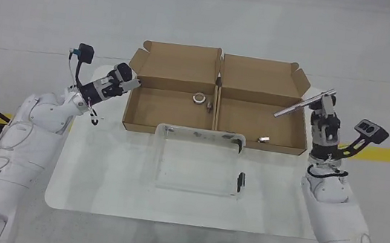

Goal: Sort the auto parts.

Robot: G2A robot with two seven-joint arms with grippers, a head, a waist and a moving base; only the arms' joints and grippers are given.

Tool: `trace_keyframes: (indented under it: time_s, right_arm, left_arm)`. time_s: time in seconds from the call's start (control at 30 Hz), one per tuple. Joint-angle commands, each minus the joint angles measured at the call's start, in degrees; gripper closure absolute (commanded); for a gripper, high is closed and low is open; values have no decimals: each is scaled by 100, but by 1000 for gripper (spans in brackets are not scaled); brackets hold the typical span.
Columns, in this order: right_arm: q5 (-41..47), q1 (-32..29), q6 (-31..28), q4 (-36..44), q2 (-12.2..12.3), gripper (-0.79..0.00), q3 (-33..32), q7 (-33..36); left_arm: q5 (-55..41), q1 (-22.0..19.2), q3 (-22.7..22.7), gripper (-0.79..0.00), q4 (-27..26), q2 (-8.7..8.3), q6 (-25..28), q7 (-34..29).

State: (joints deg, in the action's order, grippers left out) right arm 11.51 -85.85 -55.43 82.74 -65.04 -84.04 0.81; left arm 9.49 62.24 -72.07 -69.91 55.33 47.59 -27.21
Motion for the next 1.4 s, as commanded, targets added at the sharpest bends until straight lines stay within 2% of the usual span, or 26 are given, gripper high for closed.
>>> trace_keyframes:
  time_s: [0.0, 0.13, 0.3, 0.37, 0.5, 0.77, 1.17, 1.27, 1.37]
  right_arm:
    - [-461, -116, 196, 18, -26, 0, -181, -424]
    - [-1164, -259, 610, -17, -68, 0, -437, -975]
    - [-2496, -203, 1559, -141, -121, 0, -513, -1515]
    - [-2754, -154, 1790, -214, -156, 0, -417, -1664]
    - [-3025, -5, 2275, -496, -183, 0, -279, -1414]
    - [-4367, 326, 3296, -830, -183, 0, -141, -1107]
    - [-4594, 612, 3782, -1013, -241, 0, 171, -341]
    - [-4603, 635, 3834, -1016, -251, -111, 189, -293]
    - [-4624, 653, 3857, -1024, -260, -179, 210, -275]
  left_arm:
    - [0, 0, 0, -785, 0, 0, 0, 0]
    - [0, 0, 0, -785, 0, 0, 0, 0]
    - [0, 0, 0, -785, 0, 0, 0, 0]
    - [0, 0, 0, -785, 0, 0, 0, 0]
    - [0, 0, 0, -785, 0, 0, 0, 0]
    - [0, 0, 0, -785, 0, 0, 0, 0]
    - [0, 0, 0, -785, 0, 0, 0, 0]
    - [0, 0, 0, -785, 0, 0, 0, 0]
    - [0, 0, 0, -785, 0, 0, 0, 0]
